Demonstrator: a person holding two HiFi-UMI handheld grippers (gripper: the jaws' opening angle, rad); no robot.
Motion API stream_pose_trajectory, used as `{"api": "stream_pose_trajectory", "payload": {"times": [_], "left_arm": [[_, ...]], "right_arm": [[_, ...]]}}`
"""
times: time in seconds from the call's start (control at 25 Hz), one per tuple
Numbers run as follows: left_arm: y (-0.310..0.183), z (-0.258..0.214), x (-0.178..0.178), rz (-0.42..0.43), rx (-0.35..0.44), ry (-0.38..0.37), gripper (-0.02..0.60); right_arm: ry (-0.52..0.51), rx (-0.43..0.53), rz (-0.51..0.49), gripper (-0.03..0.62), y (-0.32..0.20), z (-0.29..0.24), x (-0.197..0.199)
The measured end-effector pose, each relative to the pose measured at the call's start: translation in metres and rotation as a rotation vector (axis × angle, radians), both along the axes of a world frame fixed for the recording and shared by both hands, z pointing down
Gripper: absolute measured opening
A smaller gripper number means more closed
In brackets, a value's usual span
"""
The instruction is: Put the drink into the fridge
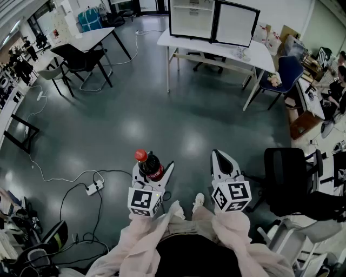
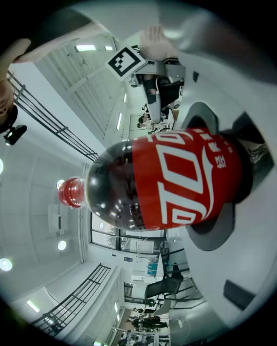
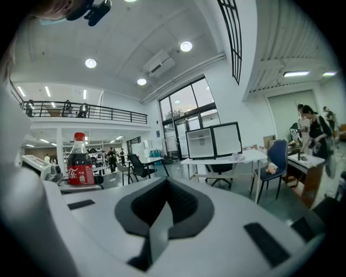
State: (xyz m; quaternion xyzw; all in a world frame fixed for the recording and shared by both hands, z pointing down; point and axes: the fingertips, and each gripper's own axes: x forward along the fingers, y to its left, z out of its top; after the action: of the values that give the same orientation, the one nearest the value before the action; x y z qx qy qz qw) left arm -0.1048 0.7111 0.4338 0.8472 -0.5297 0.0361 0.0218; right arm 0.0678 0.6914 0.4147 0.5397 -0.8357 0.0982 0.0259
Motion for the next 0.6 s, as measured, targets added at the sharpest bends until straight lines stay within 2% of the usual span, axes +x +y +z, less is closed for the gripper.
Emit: {"api": "stream_pose_trajectory", "payload": {"times": [0.16,0.32,0.6], "left_arm": [[0.006,-0.001,-0.003,0.038,0.003,-0.024,0.328],[0.012,-0.001,-0.008,0.042,0.007,-0.049,0.329],[0.017,0.002,-0.011,0.076,0.007,-0.031,0.329]], "right_arm": [[0.019,-0.006,-0.006,0.009,0.007,-0.001,-0.007],[0.033,-0.026,-0.01,0.011,0.014,0.002,-0.012],[0.048,-0.074,0.047,0.012,0.022,0.017,-0.01]]}}
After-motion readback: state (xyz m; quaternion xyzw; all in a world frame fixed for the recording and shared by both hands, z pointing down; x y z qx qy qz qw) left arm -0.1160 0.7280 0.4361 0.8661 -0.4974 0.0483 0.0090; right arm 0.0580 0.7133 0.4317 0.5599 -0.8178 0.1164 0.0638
